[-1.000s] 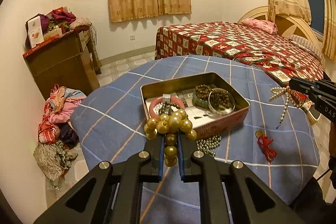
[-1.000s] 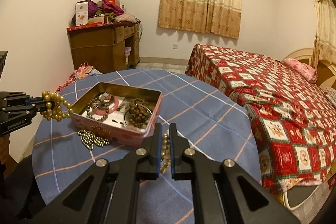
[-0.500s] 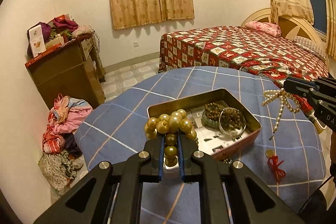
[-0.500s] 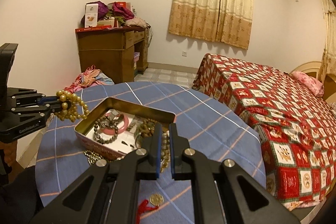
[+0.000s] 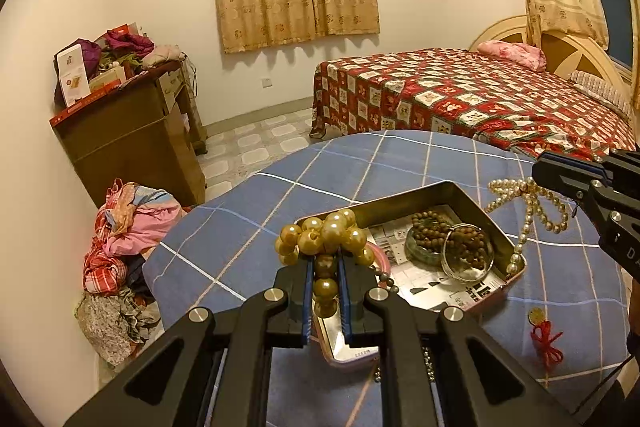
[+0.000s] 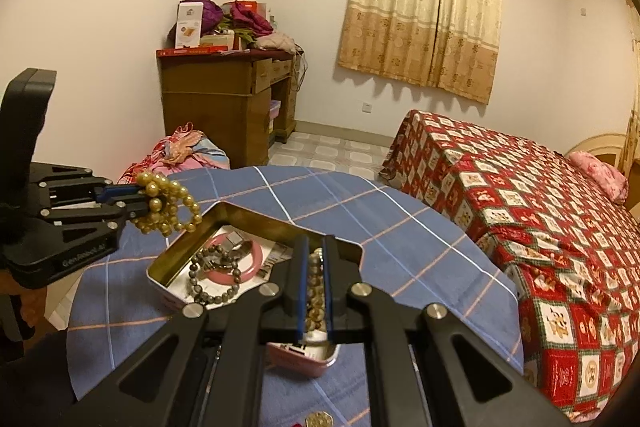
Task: Organize jewelry
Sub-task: 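Carry the gold and pearl necklaces into the tin and open both tools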
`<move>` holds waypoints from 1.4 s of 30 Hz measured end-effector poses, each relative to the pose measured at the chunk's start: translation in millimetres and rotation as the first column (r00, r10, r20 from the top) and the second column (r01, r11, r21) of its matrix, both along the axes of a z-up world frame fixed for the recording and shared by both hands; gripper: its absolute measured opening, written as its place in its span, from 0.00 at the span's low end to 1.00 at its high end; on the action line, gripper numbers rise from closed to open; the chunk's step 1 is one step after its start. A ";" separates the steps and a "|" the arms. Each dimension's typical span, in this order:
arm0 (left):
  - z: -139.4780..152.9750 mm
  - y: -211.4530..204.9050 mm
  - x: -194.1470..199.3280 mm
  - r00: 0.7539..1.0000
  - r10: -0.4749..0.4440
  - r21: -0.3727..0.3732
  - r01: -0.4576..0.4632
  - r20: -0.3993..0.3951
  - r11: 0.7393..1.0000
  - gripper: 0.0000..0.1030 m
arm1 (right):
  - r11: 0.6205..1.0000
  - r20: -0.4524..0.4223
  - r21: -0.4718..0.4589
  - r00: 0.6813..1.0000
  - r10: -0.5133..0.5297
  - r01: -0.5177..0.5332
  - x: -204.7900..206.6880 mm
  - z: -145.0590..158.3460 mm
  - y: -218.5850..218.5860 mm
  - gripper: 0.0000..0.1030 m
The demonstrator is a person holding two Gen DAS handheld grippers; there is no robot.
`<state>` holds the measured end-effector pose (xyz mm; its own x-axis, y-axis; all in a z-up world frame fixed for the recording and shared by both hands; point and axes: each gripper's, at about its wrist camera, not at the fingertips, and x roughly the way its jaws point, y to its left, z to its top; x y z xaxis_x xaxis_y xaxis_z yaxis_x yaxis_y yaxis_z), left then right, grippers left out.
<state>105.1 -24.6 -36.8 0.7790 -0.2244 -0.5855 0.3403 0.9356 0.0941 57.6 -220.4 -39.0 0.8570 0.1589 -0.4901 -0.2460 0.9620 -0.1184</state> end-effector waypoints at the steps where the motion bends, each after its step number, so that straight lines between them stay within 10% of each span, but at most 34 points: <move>1: -0.5 0.1 1.5 1.000 0.000 0.000 0.000 -0.002 1.000 0.10 | 1.000 -0.001 -0.003 1.000 0.003 -0.003 2.1 -0.3 1.7 0.07; 42: -37.8 -15.9 40.2 0.996 -0.005 0.057 0.010 -0.087 0.998 0.10 | 1.000 -0.075 -0.022 0.997 -0.011 0.009 47.7 -35.7 11.8 0.07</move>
